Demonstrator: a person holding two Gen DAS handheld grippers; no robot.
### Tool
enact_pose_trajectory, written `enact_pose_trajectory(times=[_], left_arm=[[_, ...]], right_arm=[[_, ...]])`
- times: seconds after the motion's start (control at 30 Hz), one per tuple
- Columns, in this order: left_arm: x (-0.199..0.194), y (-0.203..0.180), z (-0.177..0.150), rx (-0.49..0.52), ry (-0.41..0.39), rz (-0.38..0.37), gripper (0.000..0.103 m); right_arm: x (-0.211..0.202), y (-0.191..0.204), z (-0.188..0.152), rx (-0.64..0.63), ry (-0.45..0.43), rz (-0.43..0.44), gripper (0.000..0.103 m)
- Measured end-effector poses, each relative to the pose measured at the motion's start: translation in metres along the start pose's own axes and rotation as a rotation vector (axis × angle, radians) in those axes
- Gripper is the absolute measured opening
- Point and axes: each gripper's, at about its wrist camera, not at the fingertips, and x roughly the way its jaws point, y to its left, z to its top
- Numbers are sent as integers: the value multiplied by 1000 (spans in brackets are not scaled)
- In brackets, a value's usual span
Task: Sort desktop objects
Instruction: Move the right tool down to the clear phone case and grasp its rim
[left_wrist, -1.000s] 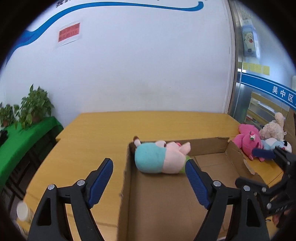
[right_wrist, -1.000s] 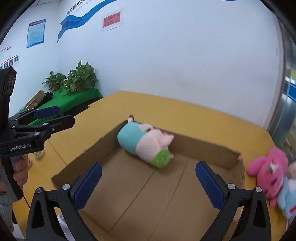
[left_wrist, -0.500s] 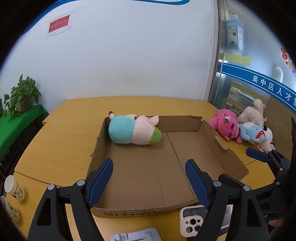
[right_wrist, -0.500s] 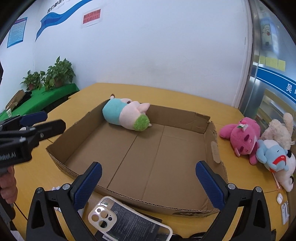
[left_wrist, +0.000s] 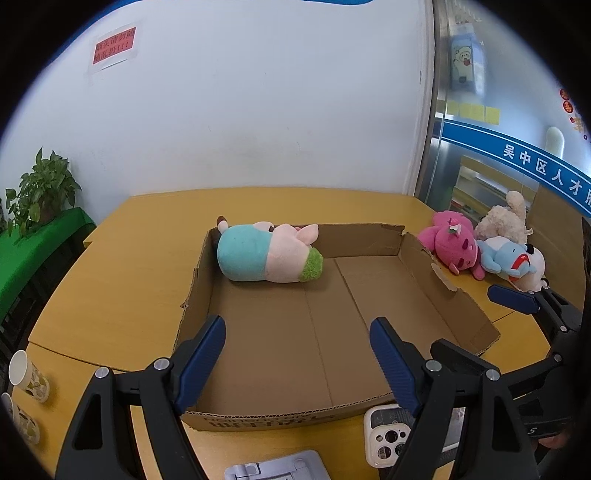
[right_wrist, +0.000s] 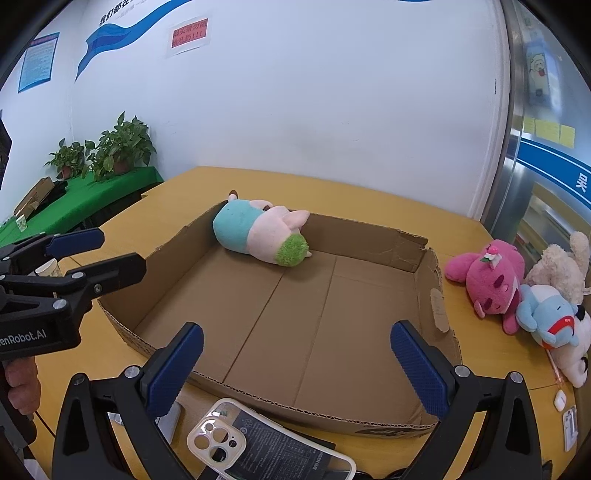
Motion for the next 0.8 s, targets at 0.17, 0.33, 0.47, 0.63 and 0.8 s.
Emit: enact_pose_trajectory(times=[0.17,0.33,0.47,0.63,0.8], left_arm=[[2,3,-3,-13,18,-2,81],[4,6,-9,-20,40,-15,81],[6,11,-21,-28,91,-94,81],[14,8,-43,-44,173,-229,81],[48,-2,-67,-107,306,-398,79]], right_arm=[[0,0,-1,8,-2,1,103],[-5,-7,-9,23,-8,7,103],[-16,-25,-34,26,-3,60,103],[-22,-52,-84,89,91,151,103],[-4,-68,-119,229,207,305,102]])
